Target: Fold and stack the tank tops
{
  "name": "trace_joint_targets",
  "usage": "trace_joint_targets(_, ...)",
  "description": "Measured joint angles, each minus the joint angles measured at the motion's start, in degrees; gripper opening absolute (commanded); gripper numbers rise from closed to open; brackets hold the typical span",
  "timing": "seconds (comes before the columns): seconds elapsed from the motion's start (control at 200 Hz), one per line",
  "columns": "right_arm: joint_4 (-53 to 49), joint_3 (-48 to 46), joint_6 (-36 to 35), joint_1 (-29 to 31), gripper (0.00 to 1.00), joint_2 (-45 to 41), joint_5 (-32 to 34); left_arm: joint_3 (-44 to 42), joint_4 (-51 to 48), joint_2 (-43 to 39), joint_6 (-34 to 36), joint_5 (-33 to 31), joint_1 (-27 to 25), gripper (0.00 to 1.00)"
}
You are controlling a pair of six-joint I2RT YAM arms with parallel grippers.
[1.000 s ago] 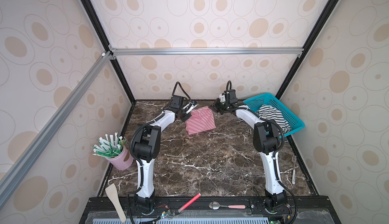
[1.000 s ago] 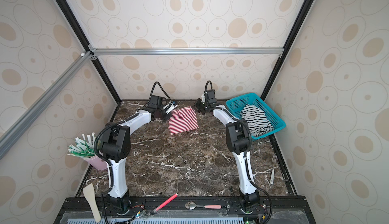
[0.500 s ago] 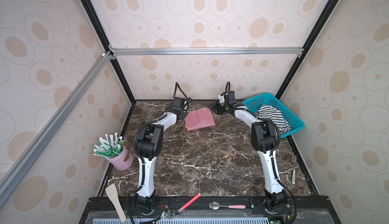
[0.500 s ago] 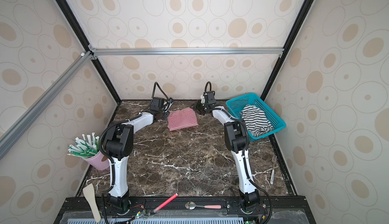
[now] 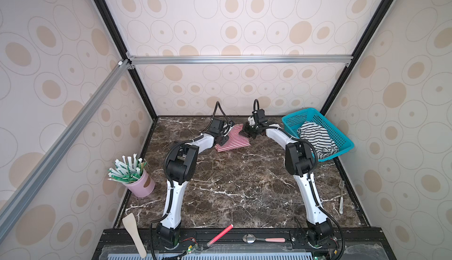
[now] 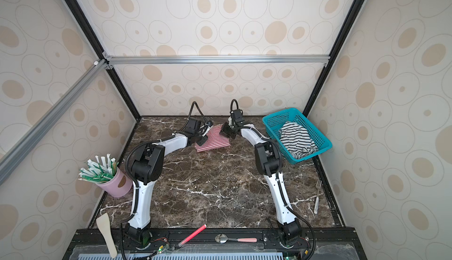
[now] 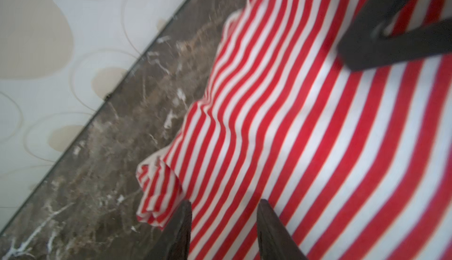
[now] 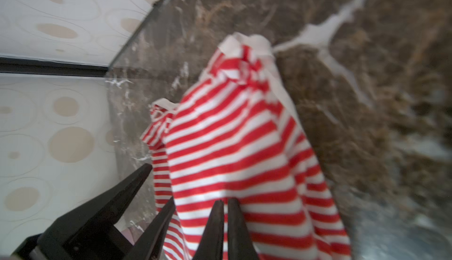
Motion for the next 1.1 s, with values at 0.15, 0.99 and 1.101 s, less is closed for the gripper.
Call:
trace_joint_targets(0.15, -3.19, -1.88, -2.54, 0.07, 0.09, -0.11, 1.75, -0.15, -0.5, 0.17, 0.31, -2.78, 0.2, 0.44)
trace_joint_targets(0.99, 13.4, -29.11, 1.16, 25.29, 0.29, -14.43, -0.76, -33.0, -0.57, -23.39, 3.15, -23.26, 12.87, 0.44)
trace_joint_targets(1.101, 14.25, -34.53, 0.85, 24.26, 0.32, -20.15, -0.11, -35.01, -1.9, -28.65, 1.51, -22.51, 13.81, 0.45)
